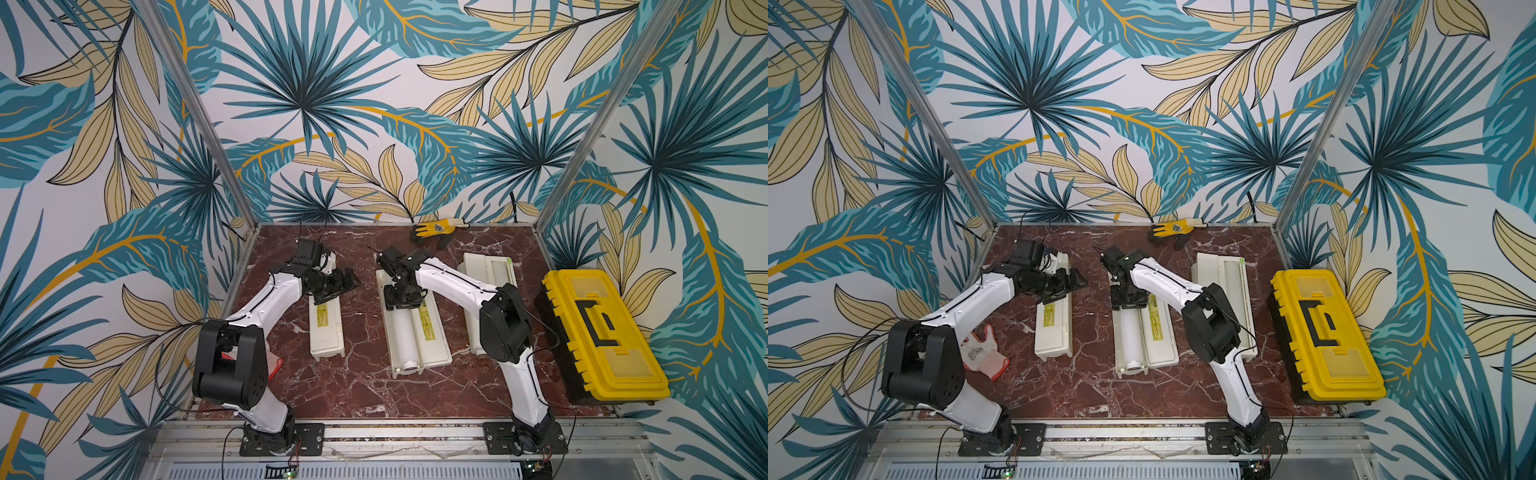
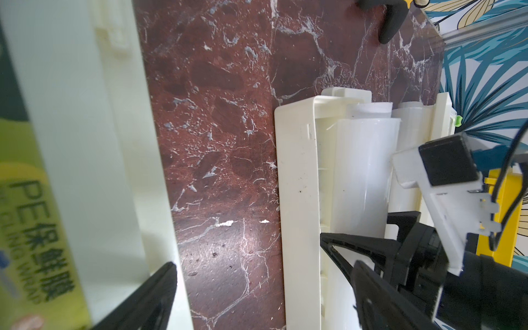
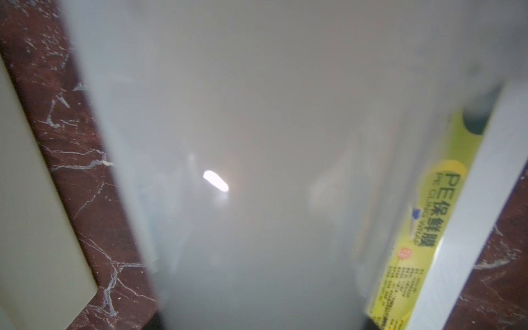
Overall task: Put plastic wrap rolls into dispensers
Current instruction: Place the plastic wrap into the plastic wrap cutting box.
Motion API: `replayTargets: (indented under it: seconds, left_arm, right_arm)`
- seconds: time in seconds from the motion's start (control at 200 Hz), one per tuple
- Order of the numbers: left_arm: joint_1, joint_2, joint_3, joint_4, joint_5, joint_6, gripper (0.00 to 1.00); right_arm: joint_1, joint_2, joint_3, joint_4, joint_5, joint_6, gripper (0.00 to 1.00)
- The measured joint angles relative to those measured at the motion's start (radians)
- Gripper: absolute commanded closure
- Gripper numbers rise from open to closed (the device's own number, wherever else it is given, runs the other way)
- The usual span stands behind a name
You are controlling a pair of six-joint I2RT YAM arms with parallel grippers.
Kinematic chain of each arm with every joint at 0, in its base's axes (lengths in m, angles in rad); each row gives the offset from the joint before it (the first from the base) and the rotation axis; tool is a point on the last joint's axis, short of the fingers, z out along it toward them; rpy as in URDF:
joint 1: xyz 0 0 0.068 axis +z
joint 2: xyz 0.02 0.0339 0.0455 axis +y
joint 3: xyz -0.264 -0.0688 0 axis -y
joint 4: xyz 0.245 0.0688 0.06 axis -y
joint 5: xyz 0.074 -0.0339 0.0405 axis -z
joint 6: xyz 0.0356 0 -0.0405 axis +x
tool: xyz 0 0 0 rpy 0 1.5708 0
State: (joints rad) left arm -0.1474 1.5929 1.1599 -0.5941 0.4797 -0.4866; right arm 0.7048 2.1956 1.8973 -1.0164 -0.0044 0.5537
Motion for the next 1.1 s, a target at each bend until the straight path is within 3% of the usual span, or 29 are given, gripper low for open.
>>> replayTargets:
  seconds: [0.225,0.365,0.521,0.551,0.566,0.946,1.101]
  left_arm:
    - [0.0,0.0,0.0,0.0,0.0,0.0,0.04]
    - [0.0,0.0,0.0,0.0,0.0,0.0,0.04]
    - [0.0,0.0,0.0,0.0,0.002,0.0,0.04]
    - [0.0,0.0,0.0,0.0,0.003,0.0,0.04]
    - [0.0,0.0,0.0,0.0,0.003,0.0,0.04]
    - [-0.012,0.003,0.0,0.0,0.003,-0.001,0.04]
    - [-0.027,0.018,0.0,0.0,0.003,-0.004,0.04]
  right_arm:
    - [-0.004,0.063,-0.001,0.014,-0.026,0.001,0.57]
    - [-0.005,0.075,-0.003,0.016,-0.03,0.004,0.48]
    - [-0.005,0.075,0.0,0.012,-0.034,0.015,0.2]
    - [-0.005,0.075,0.004,0.008,-0.034,0.014,0.03]
    - [-0.005,0.075,0.006,0.003,-0.028,0.01,0.01]
    - [-0.01,-0.053,0.043,-0.005,-0.064,-0.007,0.01]
    - [-0.023,-0.09,0.068,-0.031,-0.018,-0.048,0.01]
